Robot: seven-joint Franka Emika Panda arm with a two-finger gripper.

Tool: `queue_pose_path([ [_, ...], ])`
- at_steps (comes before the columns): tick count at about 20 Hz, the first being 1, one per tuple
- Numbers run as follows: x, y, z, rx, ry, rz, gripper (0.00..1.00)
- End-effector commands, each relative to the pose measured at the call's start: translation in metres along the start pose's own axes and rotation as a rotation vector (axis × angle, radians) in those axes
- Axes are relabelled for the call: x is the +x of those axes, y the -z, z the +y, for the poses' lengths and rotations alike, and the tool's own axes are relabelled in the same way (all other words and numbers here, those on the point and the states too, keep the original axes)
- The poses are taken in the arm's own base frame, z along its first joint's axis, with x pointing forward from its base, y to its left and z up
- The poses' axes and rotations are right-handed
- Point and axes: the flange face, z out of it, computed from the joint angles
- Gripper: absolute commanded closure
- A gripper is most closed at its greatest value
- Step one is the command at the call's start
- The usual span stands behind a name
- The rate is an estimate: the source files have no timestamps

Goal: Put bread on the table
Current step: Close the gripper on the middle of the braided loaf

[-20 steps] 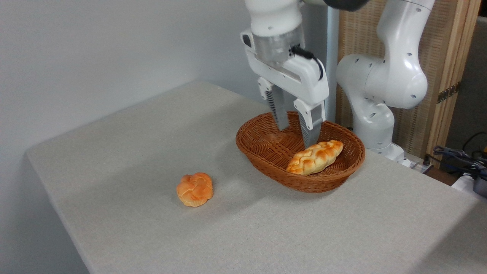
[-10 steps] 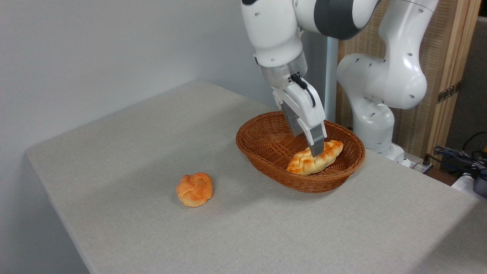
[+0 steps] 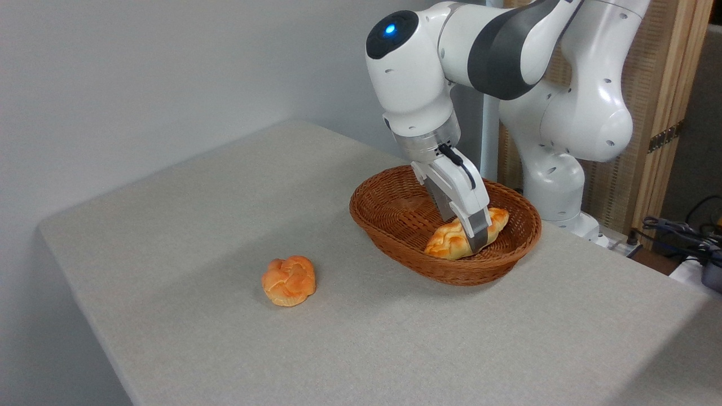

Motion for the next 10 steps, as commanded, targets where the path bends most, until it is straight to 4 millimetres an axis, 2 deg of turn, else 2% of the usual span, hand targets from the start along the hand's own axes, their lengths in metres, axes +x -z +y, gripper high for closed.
queue_pose_path([
  [1, -0.002, -0.006, 0.000, 0.006, 0.020, 0.003, 0.00],
  [5, -0.001, -0.019, -0.001, 0.007, 0.020, 0.004, 0.00],
  [7, -0.001, -0.023, -0.001, 0.009, 0.020, 0.005, 0.04],
  [8, -0.001, -0.023, -0.001, 0.009, 0.021, 0.006, 0.10],
  [9, -0.001, -0.022, -0.002, 0.013, 0.021, 0.008, 0.24],
  [10, -0.001, -0.022, -0.002, 0.020, 0.014, 0.006, 0.44],
])
